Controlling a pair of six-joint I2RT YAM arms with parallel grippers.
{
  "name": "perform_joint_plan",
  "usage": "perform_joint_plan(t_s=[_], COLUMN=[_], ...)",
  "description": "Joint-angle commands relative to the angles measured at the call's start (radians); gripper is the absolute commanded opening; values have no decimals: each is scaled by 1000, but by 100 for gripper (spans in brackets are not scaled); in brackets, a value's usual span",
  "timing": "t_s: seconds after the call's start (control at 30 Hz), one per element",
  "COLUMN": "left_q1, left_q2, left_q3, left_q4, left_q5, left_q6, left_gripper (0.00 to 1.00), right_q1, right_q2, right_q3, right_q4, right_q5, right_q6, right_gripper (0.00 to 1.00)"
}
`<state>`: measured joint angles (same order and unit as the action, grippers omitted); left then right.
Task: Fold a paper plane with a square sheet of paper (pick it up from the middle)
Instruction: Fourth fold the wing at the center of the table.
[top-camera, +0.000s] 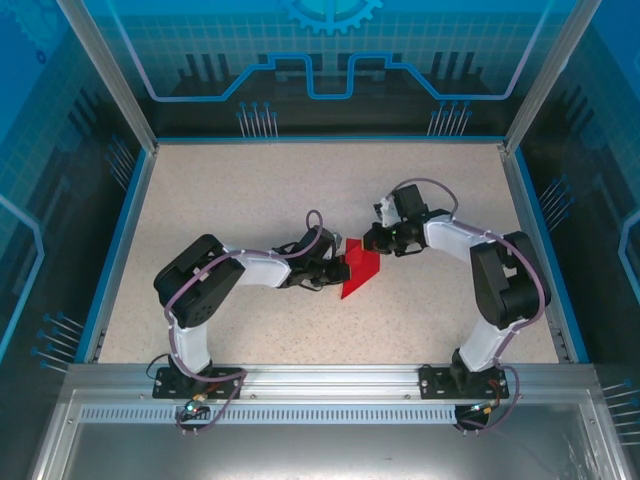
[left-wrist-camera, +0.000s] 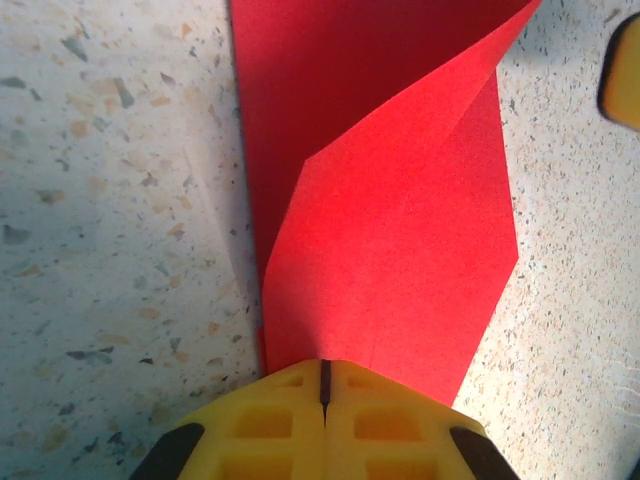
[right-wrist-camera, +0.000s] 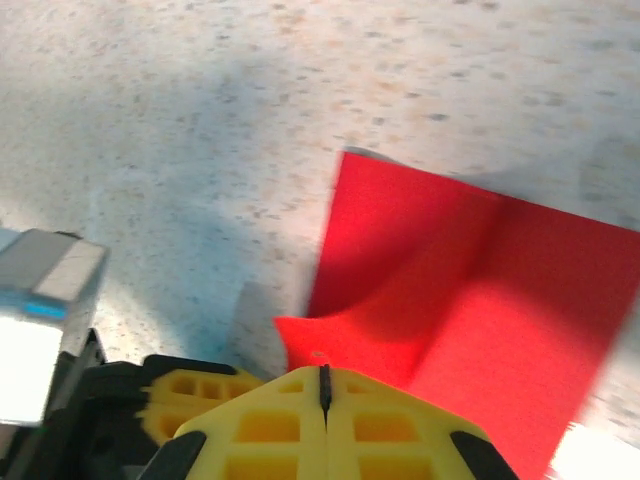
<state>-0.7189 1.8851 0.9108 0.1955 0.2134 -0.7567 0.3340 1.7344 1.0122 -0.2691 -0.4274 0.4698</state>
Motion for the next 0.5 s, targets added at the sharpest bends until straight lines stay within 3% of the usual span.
perform_joint_plan(t_s=[0.0,0.23,0.47], left_q1=[5,5,6], left_q2=[45,43,48], left_q3=[-26,-22,-26], left_q4=[-206,-228,-255], left_q5=[-37,-40,-36], left_q6=[28,34,42], left_gripper=[0,0,0], right_q1=[44,50,-25], right_q2=[47,132,187], right_q3=[-2,22,43], right_q4=[28,30,51], right_q5=[-48,-54,21], right_q6=[-15,-19,39], right_gripper=[2,2,2])
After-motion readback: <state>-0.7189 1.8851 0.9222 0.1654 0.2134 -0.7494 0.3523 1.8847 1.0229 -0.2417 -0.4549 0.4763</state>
